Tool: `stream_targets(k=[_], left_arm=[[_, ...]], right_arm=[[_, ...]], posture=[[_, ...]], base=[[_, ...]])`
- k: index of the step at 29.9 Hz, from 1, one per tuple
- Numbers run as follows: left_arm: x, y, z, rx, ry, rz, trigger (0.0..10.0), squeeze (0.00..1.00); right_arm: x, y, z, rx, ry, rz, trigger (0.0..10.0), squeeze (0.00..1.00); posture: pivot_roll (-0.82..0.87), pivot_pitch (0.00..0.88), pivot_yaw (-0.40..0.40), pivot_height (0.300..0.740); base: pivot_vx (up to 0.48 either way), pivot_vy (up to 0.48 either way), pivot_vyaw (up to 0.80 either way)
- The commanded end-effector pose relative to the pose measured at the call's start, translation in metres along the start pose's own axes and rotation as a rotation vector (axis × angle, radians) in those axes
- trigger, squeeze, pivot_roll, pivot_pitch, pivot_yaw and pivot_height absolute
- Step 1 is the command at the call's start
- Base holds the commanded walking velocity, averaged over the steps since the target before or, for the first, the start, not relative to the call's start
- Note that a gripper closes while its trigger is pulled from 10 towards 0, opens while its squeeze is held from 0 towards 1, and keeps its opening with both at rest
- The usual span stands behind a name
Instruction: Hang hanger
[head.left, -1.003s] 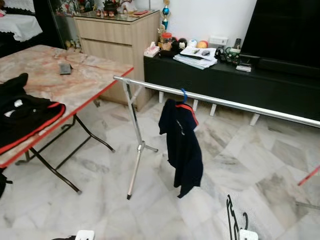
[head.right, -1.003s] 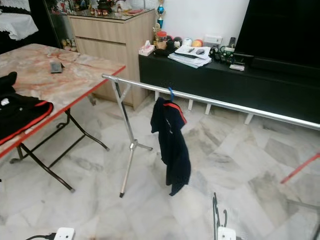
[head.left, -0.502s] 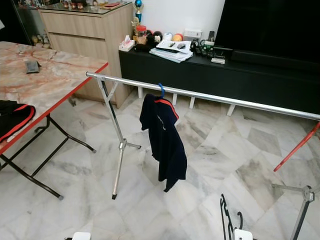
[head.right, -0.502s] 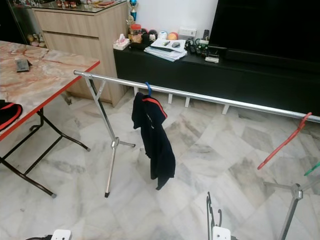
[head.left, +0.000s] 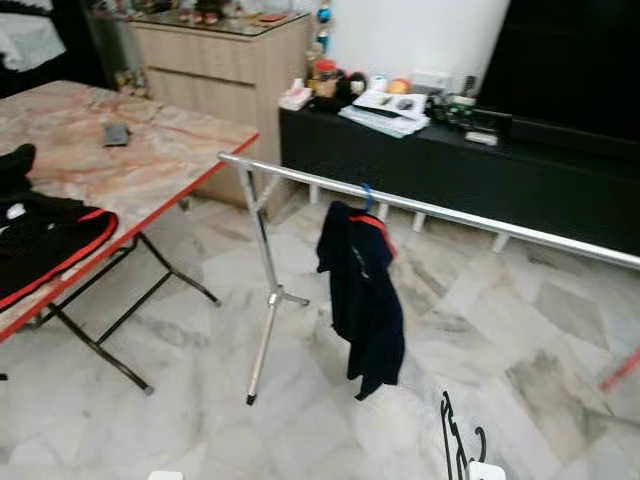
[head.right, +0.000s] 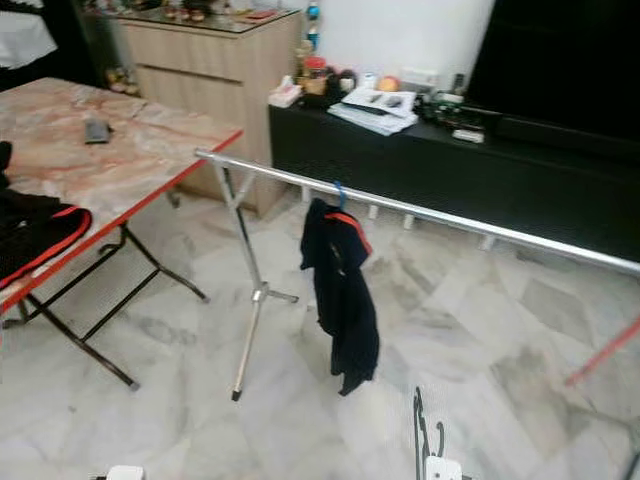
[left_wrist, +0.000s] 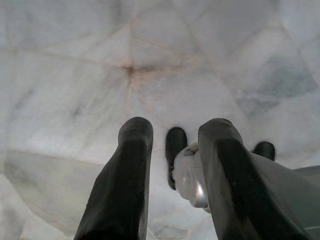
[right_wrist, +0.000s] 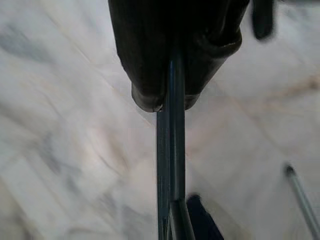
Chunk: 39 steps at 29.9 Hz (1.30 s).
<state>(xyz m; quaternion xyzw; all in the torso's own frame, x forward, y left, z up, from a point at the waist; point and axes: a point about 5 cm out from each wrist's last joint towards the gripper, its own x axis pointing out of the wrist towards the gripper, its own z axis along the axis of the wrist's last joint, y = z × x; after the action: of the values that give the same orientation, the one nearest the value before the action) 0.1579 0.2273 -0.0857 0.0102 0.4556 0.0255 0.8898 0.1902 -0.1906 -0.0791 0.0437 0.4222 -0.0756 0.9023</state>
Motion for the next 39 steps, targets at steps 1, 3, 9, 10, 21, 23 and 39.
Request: stream_targets(k=[1,3,9,10,21,23,39], left_arm=[[0.002,-0.006,0.002,0.003,0.001,-0.013,10.0,0.0],[0.001,-0.006,0.001,0.002,0.001,-0.013,10.0,0.0],[0.001,-0.005,0.001,0.001,-0.003,-0.015,10.0,0.0],[0.001,-0.005,0.001,0.001,-0.003,-0.015,10.0,0.0],[0.001,-0.004,0.0,-0.013,-0.006,-0.011,10.0,0.0],[0.0,-0.003,0.0,-0.017,-0.006,-0.007,10.0,0.0],[-0.003,-0.003,-0.012,-0.023,0.016,0.014,10.0,0.0]], right_arm=[[-0.003,-0.011,-0.008,-0.003,0.021,-0.03,10.0,0.0],[-0.002,-0.01,-0.008,-0.004,0.019,-0.028,10.0,0.0],[-0.002,-0.009,-0.007,0.004,0.017,-0.029,10.0,0.0],[-0.002,-0.009,-0.007,0.004,0.017,-0.029,10.0,0.0],[0.002,-0.002,0.012,0.028,-0.048,-0.019,10.0,0.0],[0.004,0.002,0.023,0.035,-0.082,-0.01,10.0,0.0],[0.004,-0.007,0.103,0.187,-0.398,-0.142,10.0,0.0]], posture=[[0.08,0.008,-0.022,0.74],[0.08,0.007,-0.023,0.74],[0.08,0.01,-0.021,0.74],[0.08,0.01,-0.021,0.74],[0.08,0.047,-0.024,0.74],[0.08,0.052,-0.025,0.74],[0.06,0.057,-0.054,0.74]], base=[[0.304,0.0,0.0],[0.304,0.0,0.0],[0.307,0.0,-0.11],[0.304,0.0,-0.64],[0.306,0.0,-0.15],[0.296,0.0,0.0],[0.018,0.0,0.0]])
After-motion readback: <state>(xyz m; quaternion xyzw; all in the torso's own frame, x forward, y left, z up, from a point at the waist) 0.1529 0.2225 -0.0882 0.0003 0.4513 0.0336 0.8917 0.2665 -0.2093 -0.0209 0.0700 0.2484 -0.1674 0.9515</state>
